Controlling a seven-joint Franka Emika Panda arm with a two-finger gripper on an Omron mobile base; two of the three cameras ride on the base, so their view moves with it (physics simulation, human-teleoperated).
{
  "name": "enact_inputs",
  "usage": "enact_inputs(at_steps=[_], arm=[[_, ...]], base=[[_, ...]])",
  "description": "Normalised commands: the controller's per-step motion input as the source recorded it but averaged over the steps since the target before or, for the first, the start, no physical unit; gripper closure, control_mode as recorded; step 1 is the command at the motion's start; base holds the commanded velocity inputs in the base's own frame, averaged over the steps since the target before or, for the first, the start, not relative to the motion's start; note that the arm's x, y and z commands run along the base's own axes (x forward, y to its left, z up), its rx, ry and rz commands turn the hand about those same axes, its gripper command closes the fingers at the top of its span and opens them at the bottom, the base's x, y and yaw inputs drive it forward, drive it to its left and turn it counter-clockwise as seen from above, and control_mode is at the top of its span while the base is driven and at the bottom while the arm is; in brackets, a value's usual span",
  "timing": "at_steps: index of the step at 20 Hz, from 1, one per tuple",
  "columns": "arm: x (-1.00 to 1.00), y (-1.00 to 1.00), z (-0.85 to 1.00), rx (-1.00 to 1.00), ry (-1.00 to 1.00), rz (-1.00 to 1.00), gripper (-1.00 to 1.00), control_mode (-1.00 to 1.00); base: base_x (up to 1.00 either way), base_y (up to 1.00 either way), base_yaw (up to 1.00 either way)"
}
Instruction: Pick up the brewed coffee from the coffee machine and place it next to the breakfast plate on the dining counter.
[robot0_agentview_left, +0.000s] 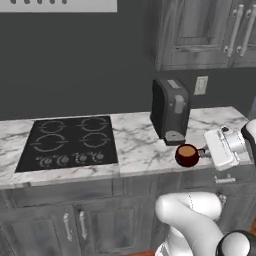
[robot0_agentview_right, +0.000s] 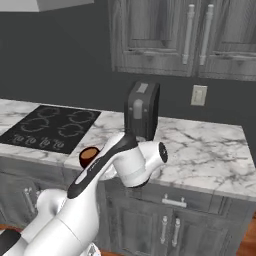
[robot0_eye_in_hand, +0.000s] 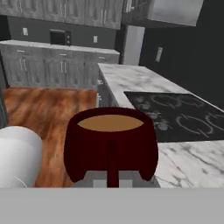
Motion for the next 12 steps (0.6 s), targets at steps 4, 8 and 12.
enact_inputs(at_steps=[4, 8, 12], arm=[[0.0, 0.0, 0.0, 0.0, 0.0, 0.0, 1.0, 1.0], [0.0, 0.0, 0.0, 0.0, 0.0, 0.0, 1.0, 1.0], [0.0, 0.0, 0.0, 0.0, 0.0, 0.0, 1.0, 1.0]], base=[[-0.23, 0.29, 0.61], [0.01, 0.23, 0.73], [0.21, 0.08, 0.83]])
